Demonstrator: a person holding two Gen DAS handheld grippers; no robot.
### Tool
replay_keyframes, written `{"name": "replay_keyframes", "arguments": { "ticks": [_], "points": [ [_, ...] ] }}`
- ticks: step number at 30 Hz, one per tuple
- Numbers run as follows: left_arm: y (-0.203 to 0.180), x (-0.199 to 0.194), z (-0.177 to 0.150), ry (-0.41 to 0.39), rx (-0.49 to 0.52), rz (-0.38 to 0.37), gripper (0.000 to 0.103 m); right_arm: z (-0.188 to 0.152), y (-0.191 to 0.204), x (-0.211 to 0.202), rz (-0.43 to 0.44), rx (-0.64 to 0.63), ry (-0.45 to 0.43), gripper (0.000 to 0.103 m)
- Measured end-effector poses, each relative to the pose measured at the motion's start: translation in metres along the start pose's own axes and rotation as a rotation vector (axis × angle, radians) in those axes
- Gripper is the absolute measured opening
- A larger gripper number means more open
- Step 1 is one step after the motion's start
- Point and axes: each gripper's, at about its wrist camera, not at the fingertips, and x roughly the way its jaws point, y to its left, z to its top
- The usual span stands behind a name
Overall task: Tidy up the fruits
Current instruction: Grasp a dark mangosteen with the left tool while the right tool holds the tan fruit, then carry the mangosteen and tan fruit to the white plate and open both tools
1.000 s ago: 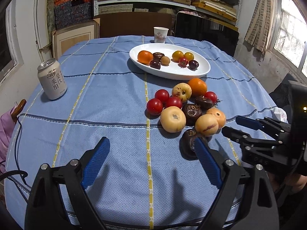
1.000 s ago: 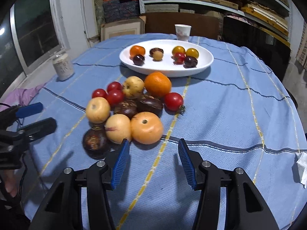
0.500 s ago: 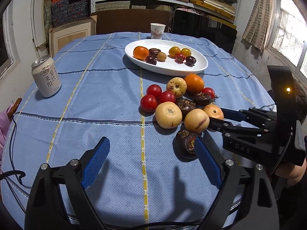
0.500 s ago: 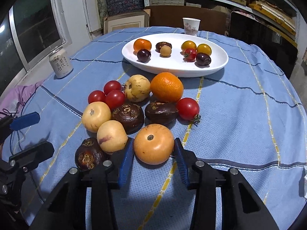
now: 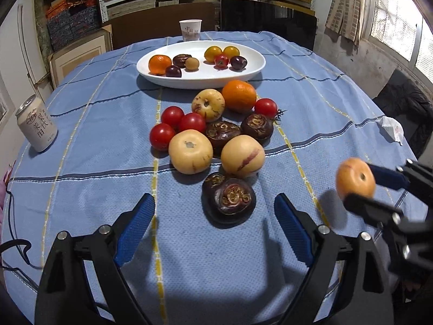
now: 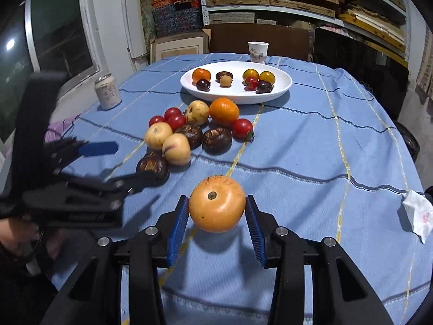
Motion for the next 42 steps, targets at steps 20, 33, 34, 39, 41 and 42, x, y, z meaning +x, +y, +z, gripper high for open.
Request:
{"name": "replay_keyframes", "arguments": {
  "ticks": [20,33,34,39,41,42],
  "points": [
    [0.000,0.013,-0.001,0.031,-0.010,-0.010,0.046,-0.005,-0.001,-0.008,0.013,0.024,-0.030,0.043],
    [0.006,-0.061,0.004,-0.119,-0.015,0.008,0.046,0.004,0.003,-0.021,0.007,0.015,-0.070,0.043],
    [0.006,-0.067,0.005,-0.134,-0.016,0.005,0.046,0.004,0.003,-0.023,0.003,0.014,-0.075,0.043],
    [0.006,-0.090,0.011,-0.178,-0.014,0.001,0.046,0.009,-0.001,-0.031,-0.012,0.012,-0.094,0.043],
    [0.008,-0.100,0.013,-0.201,-0.020,-0.001,0.046,0.012,-0.002,-0.034,-0.021,0.007,-0.105,0.043],
    [0.008,-0.103,0.014,-0.209,-0.023,-0.001,0.046,0.012,-0.003,-0.036,-0.025,0.007,-0.109,0.043]
  ]
}}
